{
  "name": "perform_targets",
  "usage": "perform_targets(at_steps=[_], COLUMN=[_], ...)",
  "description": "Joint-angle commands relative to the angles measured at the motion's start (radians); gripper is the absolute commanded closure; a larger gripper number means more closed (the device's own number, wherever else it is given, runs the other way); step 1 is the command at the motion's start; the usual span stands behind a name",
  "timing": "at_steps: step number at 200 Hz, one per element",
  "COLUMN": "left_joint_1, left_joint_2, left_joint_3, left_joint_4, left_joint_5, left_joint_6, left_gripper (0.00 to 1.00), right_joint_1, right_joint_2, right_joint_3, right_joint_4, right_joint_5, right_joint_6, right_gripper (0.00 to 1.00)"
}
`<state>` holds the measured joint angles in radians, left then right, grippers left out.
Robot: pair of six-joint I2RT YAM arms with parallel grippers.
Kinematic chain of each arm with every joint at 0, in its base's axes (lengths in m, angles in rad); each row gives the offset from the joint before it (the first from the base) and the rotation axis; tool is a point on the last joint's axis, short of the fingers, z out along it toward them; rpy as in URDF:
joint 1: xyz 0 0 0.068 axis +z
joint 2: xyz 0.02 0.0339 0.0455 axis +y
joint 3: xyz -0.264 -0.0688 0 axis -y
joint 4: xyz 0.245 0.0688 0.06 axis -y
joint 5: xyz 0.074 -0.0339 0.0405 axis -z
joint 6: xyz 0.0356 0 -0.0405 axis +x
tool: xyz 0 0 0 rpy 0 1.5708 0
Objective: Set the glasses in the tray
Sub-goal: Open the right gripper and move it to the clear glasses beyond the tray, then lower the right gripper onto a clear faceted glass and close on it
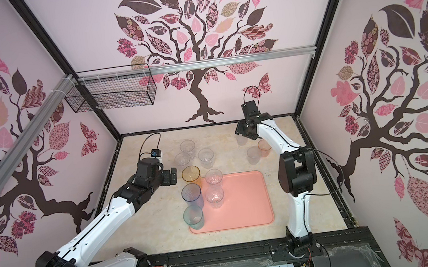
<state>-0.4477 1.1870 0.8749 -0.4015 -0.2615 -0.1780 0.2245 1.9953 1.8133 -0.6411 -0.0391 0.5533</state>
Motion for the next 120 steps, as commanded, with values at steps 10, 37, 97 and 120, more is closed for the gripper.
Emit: perform_targets(at_steps=[10, 37, 97, 120], left_joint_1=[0.002, 0.005, 0.004, 0.004], left_joint_2=[0.027, 0.028, 0.027, 0.029], left_joint_3=[-0.002, -0.003, -0.004, -0.005], left_joint_4=[0.0, -0.001, 0.003, 0.002], left_joint_5=[0.021, 0.019, 0.022, 0.022], left_joint_6=[-0.015, -0.015, -0.021, -0.021], left_gripper=[0.02, 0.02, 0.02, 0.02], right_joint_1=[0.08, 0.144, 0.234, 0.252], right_joint_2=[0.067, 0.09, 0.153, 0.188], right_joint_3=[0.061, 0.058, 0.085, 0.123], right_joint_4=[-0.031, -0.04, -0.072, -0.096], right_joint_5=[-0.036, -0.044, -0.063, -0.067], right_joint_6=[-0.013, -0.034, -0.066, -0.074], right_gripper=[0.36, 0.4, 0.52, 0.52])
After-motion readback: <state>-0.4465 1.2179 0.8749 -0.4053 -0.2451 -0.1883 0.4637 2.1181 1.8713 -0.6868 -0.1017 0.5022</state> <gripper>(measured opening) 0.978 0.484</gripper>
